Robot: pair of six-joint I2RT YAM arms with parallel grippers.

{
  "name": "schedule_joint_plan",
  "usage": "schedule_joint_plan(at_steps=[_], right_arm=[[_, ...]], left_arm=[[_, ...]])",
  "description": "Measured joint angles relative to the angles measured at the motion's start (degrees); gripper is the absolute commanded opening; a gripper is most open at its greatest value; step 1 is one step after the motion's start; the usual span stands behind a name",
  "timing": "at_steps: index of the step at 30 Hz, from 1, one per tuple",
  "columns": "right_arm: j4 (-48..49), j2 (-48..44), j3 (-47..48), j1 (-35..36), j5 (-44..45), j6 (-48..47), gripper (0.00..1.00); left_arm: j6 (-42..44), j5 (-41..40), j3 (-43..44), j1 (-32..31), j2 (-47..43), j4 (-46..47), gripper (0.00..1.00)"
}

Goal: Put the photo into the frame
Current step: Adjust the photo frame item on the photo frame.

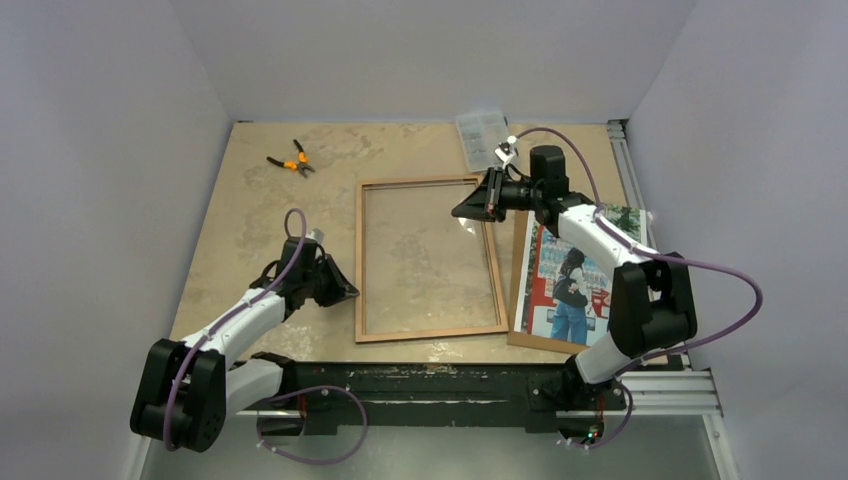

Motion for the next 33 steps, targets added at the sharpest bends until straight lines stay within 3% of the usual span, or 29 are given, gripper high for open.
schedule_joint_plan(at_steps=[16,33], right_arm=[[3.80,2.78,-1.68,0.24,-0.17,0.81,0.00],[0.44,5.16,-3.45,-0.22,1.77,-5.92,0.00]], left_arm=[[0.04,-0.13,0.20,0.00,0.04,-0.20,0.07],[0.61,-0.24,0.92,-0.02,0.68,-1.09,0.07]])
